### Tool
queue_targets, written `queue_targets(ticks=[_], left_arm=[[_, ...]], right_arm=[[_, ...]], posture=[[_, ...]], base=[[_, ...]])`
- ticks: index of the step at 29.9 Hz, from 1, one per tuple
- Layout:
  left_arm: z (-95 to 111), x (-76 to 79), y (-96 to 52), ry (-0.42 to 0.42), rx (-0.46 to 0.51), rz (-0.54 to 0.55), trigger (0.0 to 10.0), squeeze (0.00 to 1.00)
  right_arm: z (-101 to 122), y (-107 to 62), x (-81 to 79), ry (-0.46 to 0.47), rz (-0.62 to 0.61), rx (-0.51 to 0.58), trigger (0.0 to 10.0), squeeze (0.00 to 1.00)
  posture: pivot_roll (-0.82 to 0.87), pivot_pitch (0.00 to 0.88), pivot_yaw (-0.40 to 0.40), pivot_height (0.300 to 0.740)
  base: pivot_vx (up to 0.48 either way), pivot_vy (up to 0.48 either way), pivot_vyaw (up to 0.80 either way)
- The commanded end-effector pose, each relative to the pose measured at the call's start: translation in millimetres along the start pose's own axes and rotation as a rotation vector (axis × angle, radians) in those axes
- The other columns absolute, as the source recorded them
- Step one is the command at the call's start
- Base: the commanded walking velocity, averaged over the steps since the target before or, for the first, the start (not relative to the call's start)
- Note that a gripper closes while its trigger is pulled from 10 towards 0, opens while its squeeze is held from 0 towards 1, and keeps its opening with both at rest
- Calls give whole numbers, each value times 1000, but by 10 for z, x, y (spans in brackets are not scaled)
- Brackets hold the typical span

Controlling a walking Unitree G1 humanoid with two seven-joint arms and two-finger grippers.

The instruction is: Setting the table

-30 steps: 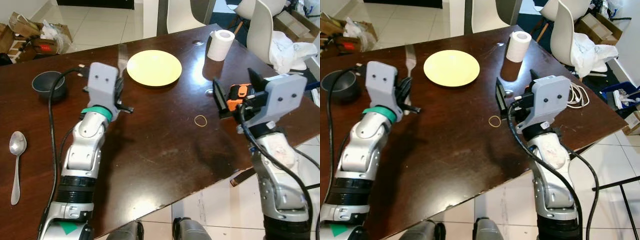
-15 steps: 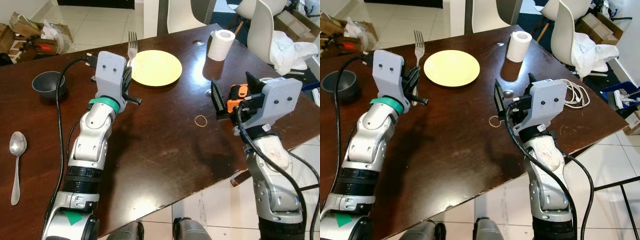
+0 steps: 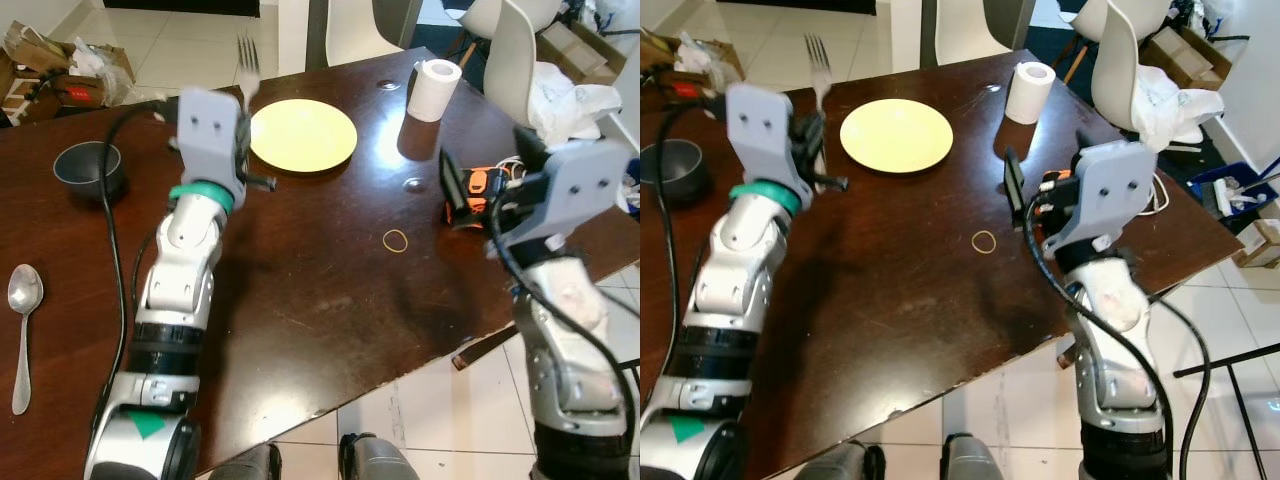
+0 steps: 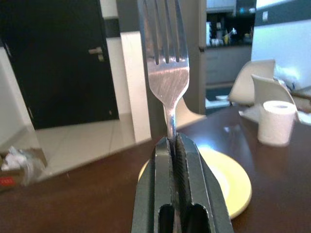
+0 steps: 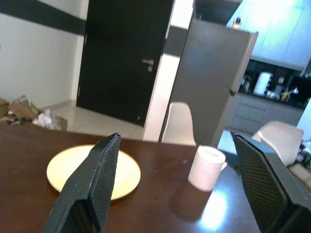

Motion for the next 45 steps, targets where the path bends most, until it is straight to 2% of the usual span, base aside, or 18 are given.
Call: queue_targets(ticks=[1,8,10,13,15,19,21,26,28,29,30,31,33,35,37,42,44,45], left_arm=[[-95,41,-6,17,-31,-27,10000,0],[-183,110,-23,66,-80,-110,10000,0],[-455,183,-125,182,-231,-312,10000,0],[-692,129,-274,248,-397,-484,10000,0],[-740,106,-321,262,-435,-534,10000,0],[-788,133,-360,259,-461,-584,10000,0],[-957,359,-366,221,-479,-577,10000,0],[-930,377,-300,214,-453,-526,10000,0],[-718,92,-13,182,-369,-300,10000,0],[-718,92,-13,182,-369,-300,10000,0],[-598,-149,117,188,-330,-177,10000,0],[-598,-149,117,188,-330,-177,10000,0],[-462,-497,229,227,-304,-68,10000,0],[-462,-497,229,227,-304,-68,10000,0],[-538,-723,167,276,-351,-83,10000,0],[-633,-780,81,301,-386,-128,10000,0],[-727,-808,-19,320,-414,-173,10000,0],[-882,-800,-175,326,-452,-217,10000,0]], right_arm=[[1,-9,55,-10,-7,-10,10000,0],[-62,-57,68,5,-31,-25,10000,0],[-262,-190,36,39,-72,-78,10000,0],[-388,-305,51,48,-96,-122,10000,0],[-416,-336,69,49,-101,-135,10000,0],[-548,-401,129,53,-129,-177,10000,0],[-761,-469,91,72,-125,-242,10000,0],[-719,-436,72,66,-104,-230,10000,0],[-478,-344,155,16,-54,-175,10000,0],[-478,-344,155,16,-54,-175,10000,0],[-335,-298,214,-13,-28,-145,10000,0],[-335,-298,214,-13,-28,-145,10000,0],[-143,-227,298,-27,-4,-103,10000,0],[-143,-227,298,-27,-4,-103,10000,0],[-105,-142,338,11,7,-88,10000,0],[-172,-99,300,31,30,-101,10000,0],[-256,-60,231,48,50,-116,10000,0],[-341,-23,105,82,77,-126,10000,0]], posture=[[-79,0,6,740],[-69,0,39,740],[-59,0,80,740],[-52,0,87,740],[-52,0,87,740],[-37,0,88,740],[-35,0,90,740],[-40,0,93,740],[-44,0,87,740],[-44,0,87,740],[-44,0,84,740],[-44,0,84,740],[-40,0,78,740],[-40,0,78,740],[-24,0,64,740],[-13,0,60,740],[-5,0,54,740],[17,0,39,740]], base=[[0,0,0],[0,0,0],[0,0,0],[0,0,0],[0,0,0],[0,0,0],[0,0,0],[0,0,0],[0,0,0],[0,0,0],[0,0,0],[0,0,0],[0,0,0],[0,0,0],[0,0,0],[0,0,0],[0,0,0],[0,0,0]])
Point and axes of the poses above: a point about 5 cm out from each wrist's last joint towards the gripper, its own y axis pointing out of the wrist towards the gripper, its own z axis along the axis of the wrist's last joint, x = y × z, the point moved 3 cm from there along y, pointing out of the wrist towards the gripper, and after that the axes turned 7 degrees about y, right-handed, at the moved point
